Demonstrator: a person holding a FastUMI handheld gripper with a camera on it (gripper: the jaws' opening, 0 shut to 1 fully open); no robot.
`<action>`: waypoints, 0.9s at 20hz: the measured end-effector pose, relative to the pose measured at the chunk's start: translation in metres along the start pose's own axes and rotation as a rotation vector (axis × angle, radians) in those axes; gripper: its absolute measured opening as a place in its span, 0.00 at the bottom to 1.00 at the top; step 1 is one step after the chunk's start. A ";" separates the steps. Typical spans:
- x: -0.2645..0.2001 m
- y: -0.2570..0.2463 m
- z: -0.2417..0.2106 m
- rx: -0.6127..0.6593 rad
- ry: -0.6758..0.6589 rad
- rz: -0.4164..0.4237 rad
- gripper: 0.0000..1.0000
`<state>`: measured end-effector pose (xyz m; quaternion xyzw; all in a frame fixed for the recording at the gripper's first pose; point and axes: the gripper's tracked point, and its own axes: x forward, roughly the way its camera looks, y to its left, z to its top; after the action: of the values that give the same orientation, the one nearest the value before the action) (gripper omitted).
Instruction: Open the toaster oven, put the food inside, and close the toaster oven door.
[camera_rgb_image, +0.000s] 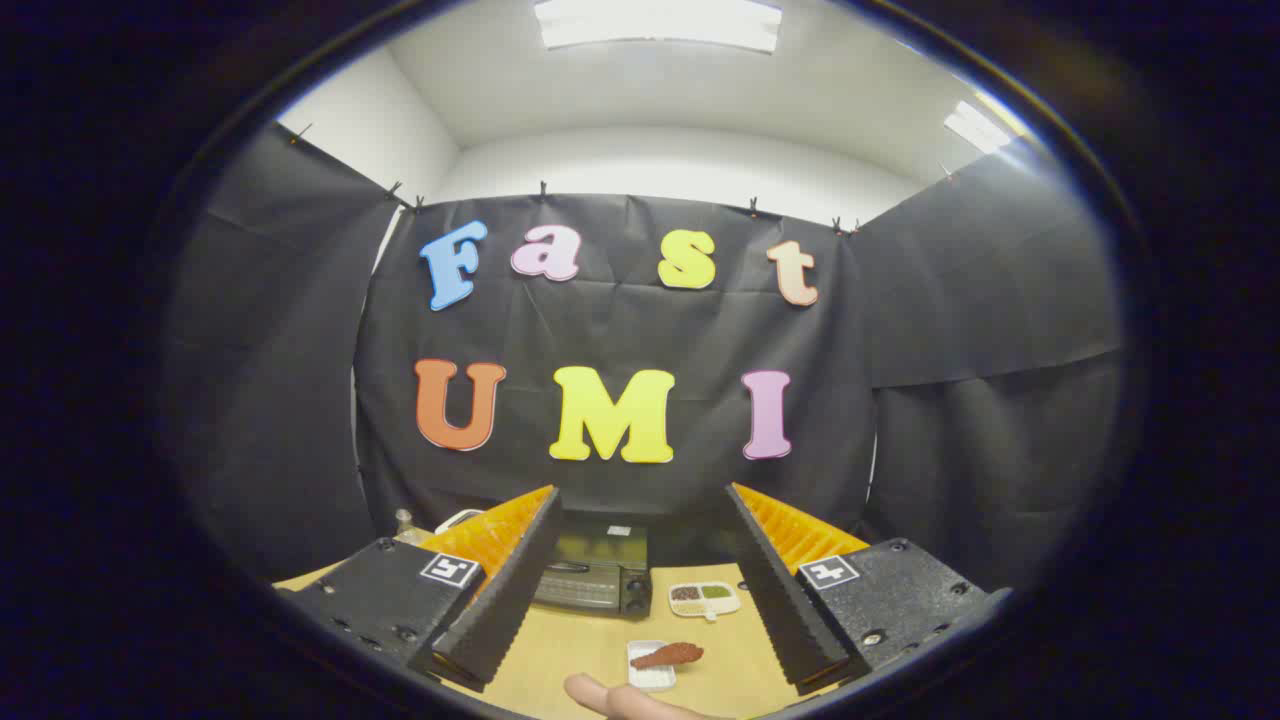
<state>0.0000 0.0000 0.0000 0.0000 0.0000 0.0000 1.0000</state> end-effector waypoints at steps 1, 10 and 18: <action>-0.002 -0.002 0.002 -0.004 -0.012 -0.006 1.00; -0.023 -0.009 0.012 -0.006 -0.071 -0.006 1.00; -0.030 -0.015 0.017 -0.006 -0.094 -0.014 1.00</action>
<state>-0.0295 -0.0154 0.0168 -0.0031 -0.0468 -0.0072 0.9989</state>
